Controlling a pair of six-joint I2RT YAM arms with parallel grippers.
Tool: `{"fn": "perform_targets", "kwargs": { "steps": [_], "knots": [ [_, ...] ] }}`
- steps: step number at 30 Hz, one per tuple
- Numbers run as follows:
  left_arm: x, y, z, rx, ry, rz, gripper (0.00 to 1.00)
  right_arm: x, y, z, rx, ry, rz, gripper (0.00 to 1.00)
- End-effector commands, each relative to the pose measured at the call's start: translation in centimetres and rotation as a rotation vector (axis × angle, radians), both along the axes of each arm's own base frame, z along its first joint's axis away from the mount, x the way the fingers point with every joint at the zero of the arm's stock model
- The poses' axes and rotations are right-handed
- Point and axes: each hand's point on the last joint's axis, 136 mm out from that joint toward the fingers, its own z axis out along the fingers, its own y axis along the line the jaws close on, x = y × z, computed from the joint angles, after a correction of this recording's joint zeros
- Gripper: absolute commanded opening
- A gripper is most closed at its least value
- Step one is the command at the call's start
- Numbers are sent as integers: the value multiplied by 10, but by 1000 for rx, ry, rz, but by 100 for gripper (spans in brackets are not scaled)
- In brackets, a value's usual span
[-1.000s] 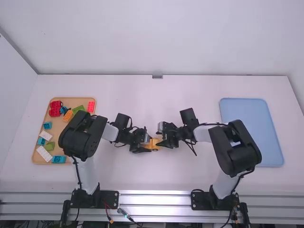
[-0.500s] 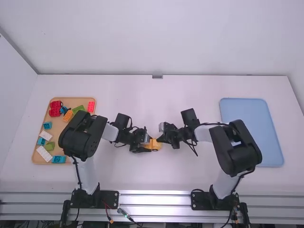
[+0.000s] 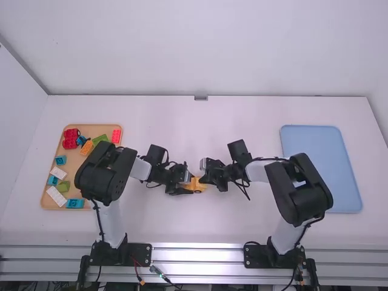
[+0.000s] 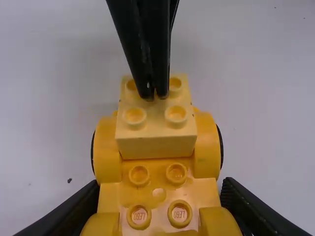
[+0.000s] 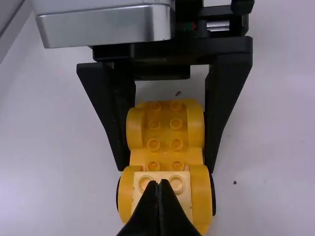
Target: Assemble lego blocks to make yellow taxi
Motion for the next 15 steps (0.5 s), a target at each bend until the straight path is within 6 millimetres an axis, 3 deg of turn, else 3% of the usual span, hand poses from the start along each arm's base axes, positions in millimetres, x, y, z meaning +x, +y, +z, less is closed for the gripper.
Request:
{"fn": "perform_targets", "kwargs": {
  "steps": [1, 15],
  "knots": [
    [-2, 0, -2, -8, 13, -6, 54, 1, -1, -1, -11, -3, -4, 0],
    [-3, 0, -1, -12, 14, -8, 54, -7, 21, 11, 57, -51, 70, 0]
  ]
}}
